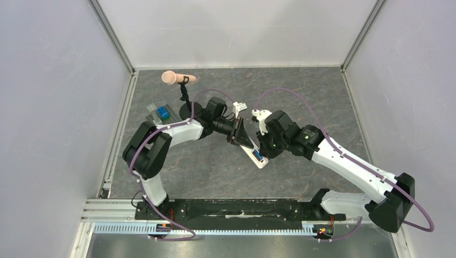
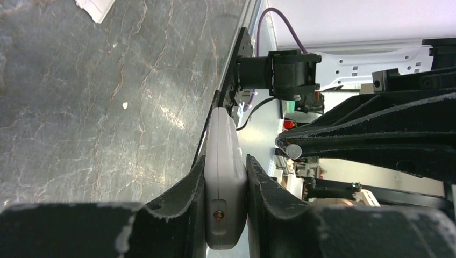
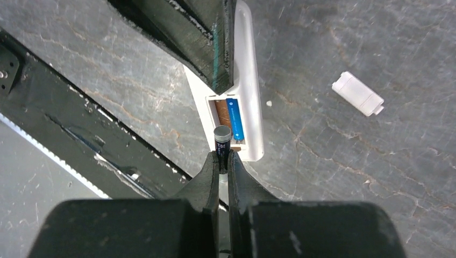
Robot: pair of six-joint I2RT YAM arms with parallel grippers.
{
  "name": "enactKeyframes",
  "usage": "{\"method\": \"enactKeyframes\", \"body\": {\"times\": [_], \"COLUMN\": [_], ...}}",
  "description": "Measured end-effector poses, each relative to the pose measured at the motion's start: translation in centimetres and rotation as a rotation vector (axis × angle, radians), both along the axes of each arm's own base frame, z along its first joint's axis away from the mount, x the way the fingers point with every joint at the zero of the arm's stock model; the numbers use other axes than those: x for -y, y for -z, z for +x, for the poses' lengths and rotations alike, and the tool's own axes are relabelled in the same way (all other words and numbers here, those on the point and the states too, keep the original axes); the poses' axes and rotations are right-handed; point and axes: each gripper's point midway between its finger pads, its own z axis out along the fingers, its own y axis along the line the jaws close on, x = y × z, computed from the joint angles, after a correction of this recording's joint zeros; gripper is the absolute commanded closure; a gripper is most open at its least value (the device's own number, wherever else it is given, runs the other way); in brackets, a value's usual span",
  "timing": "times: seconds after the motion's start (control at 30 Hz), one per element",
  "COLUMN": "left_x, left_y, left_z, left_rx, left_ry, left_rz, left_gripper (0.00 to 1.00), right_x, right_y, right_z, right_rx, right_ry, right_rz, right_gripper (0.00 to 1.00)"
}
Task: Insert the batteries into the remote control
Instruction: Load the battery into the remote control.
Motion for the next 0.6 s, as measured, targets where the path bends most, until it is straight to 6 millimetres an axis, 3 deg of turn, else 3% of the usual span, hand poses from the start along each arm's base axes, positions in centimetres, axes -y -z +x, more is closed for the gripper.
{"method": "enactKeyframes", "body": {"times": [0.27,0.6], "left_x": [0.7,0.9], "left_y": [1.6,0.8], "left_z": [-1.0,-1.4], "left_rx": [-0.081,-0.068], "left_ry": [0.049,0.089], "left_rz": [0.013,-0.028], "left_gripper": [0.98,0.98], "right_x": [-0.3,-0.2], "right_y": [1.8,3.8], "right_z": [-1.9,-2.7], "right_rx": [-0.096,-0.146], "right_ry": [-0.053,-0.073], "right_rz": [-0.048,-0.117], "right_gripper": [1.0,1.0]}}
